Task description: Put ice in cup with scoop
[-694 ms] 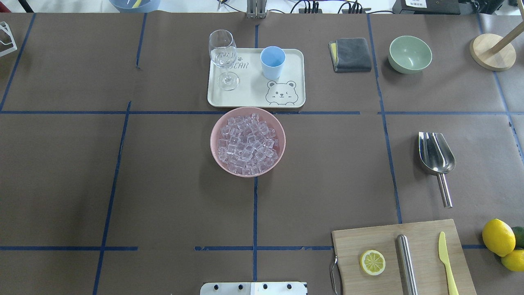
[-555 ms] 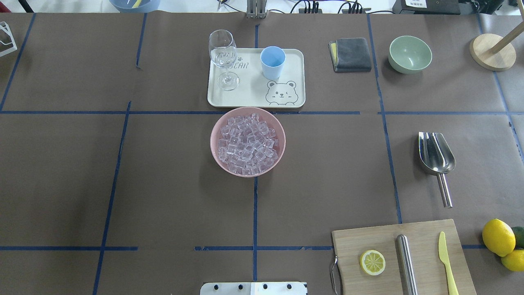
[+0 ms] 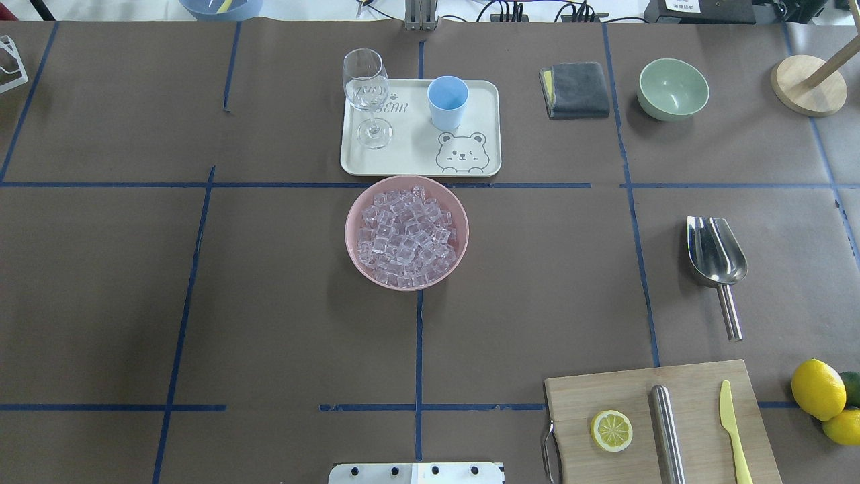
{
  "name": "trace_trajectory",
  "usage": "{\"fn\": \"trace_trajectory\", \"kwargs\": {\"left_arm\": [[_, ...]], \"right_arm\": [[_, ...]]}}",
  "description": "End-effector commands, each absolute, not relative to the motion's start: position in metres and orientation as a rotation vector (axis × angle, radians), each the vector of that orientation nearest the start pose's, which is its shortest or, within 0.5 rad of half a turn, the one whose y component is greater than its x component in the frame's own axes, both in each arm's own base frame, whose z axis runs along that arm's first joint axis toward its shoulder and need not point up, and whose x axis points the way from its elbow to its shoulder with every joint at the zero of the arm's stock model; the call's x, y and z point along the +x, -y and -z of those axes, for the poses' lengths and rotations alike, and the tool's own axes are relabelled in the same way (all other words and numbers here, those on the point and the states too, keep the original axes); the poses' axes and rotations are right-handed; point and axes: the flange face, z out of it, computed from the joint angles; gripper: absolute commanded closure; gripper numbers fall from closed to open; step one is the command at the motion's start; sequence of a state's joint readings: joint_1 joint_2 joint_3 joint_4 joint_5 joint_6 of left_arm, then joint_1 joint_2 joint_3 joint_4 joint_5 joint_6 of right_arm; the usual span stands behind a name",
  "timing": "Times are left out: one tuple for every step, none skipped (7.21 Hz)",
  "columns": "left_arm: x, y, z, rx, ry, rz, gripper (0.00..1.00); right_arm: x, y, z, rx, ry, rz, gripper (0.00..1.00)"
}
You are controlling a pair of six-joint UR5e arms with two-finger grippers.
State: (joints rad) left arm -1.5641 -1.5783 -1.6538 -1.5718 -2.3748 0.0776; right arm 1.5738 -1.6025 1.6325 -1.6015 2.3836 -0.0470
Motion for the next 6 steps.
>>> {"fn": "trace_trajectory", "kwargs": {"left_arm": [[-0.054,0.508,-0.585,0.235,-0.797,-0.175,0.00],[-0.033,0.512,-0.575,0.283,-0.832,-0.242,0.00],[0.026,0.515,-0.556,0.288,-0.863,-0.372,0.00],[0.095,0.509,-0.517,0.310,-0.881,-0.530,0.00],[0.131,0.509,-0.470,0.369,-0.901,-0.626,0.00],[0.164,0.510,-0.436,0.409,-0.918,-0.703,0.00]], "right_arm": [[0.062,0.480,-0.639,0.027,0.814,0.041,0.00],[0.062,0.486,-0.629,0.050,0.814,0.054,0.00],[0.063,0.502,-0.605,0.095,0.809,0.073,0.00],[0.053,0.499,-0.614,0.073,0.807,0.088,0.00],[0.050,0.501,-0.613,0.071,0.812,0.091,0.00],[0.050,0.501,-0.612,0.072,0.815,0.091,0.00]]}}
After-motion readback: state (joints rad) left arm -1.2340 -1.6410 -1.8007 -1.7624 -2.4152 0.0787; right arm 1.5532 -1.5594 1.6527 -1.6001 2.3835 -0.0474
